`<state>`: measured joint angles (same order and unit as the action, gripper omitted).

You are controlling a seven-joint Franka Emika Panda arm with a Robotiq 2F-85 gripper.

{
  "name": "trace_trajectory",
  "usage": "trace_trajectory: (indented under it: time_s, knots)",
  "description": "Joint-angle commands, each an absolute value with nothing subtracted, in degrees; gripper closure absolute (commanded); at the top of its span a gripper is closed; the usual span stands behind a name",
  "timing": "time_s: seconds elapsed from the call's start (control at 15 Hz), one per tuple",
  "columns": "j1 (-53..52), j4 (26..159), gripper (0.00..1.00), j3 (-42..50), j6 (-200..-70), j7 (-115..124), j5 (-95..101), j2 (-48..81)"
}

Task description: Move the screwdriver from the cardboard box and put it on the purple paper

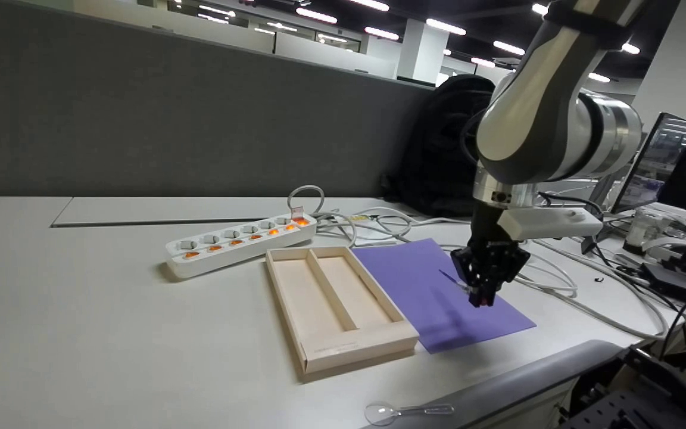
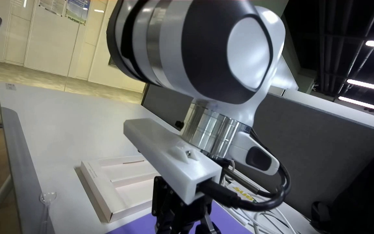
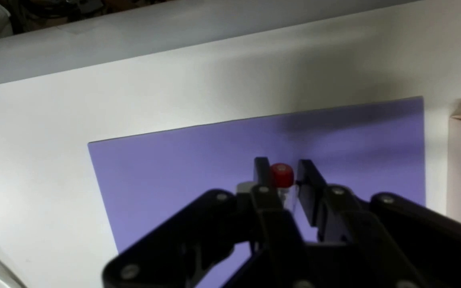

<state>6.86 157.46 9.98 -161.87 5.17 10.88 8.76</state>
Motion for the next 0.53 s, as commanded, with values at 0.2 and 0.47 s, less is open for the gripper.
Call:
trace_trajectory:
  time_s: [0.2, 0.47]
  knots:
    - [3.8, 153.0, 0.95, 10.4, -166.1, 8.6, 8.4, 14.8]
    - [1.0, 150.1, 0.95, 10.6, -167.0, 10.7, 5.9, 17.9]
